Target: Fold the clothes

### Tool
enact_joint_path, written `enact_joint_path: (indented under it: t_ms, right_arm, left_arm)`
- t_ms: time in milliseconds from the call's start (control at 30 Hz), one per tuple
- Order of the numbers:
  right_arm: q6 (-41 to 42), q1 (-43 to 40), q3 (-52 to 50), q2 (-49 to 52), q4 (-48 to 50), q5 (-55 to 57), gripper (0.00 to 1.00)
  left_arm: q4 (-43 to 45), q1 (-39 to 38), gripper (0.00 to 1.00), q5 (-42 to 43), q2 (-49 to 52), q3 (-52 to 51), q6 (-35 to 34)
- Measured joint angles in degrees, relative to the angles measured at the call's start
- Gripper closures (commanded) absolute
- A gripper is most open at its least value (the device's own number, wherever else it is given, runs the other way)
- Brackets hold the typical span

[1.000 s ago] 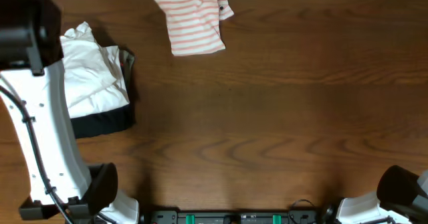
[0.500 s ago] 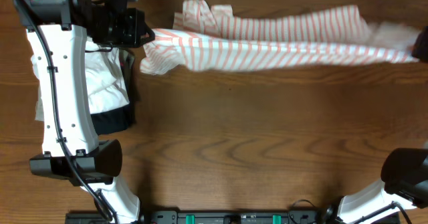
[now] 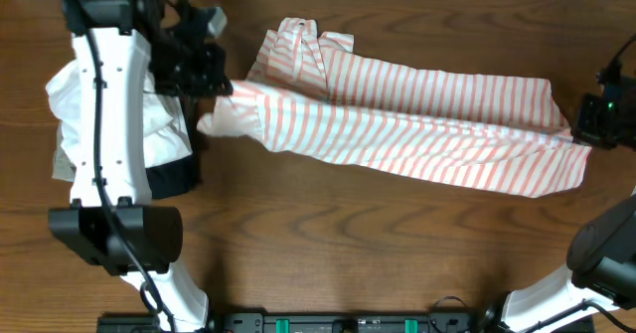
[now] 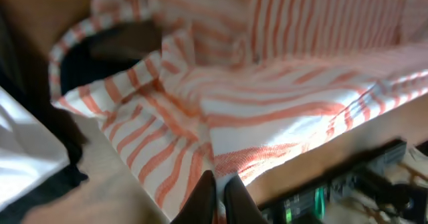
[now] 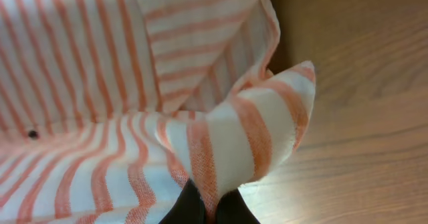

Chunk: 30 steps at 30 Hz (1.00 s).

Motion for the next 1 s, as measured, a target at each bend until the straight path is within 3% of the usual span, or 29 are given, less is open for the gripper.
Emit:
enact_joint_path:
  t_ms: [233, 400, 567, 867, 1000]
  right_arm:
    - [0.68, -0.35, -0.44, 0.00, -0.33, 1.25, 0.99]
    - [1.51, -0.35, -0.46, 0.00, 1.84, 0.85, 0.99]
    - [1.73, -0.33, -0.57, 0.00, 5.44, -1.31, 0.99]
    - [1.68, 1.16, -0.70, 0.00, 19.71, -5.62, 0.99]
    - [2.21, 2.91, -1.07, 0.20, 38.10, -7.72, 0.99]
  left_arm:
    - [-0.02, -0.22, 0.94, -0.98, 0.09, -12.37, -0.85]
    - [0.48, -0.22, 0.94, -0.90, 0.07, -13.60, -1.95]
    - [7.19, -0.24, 0.94, -0.83, -0.39, -13.73, -4.15]
    - [33.55, -1.03, 0.94, 0.42, -2.71, -14.05, -10.93]
    - [53.05, -1.27, 0.94, 0.90, -2.60, -14.36, -14.51]
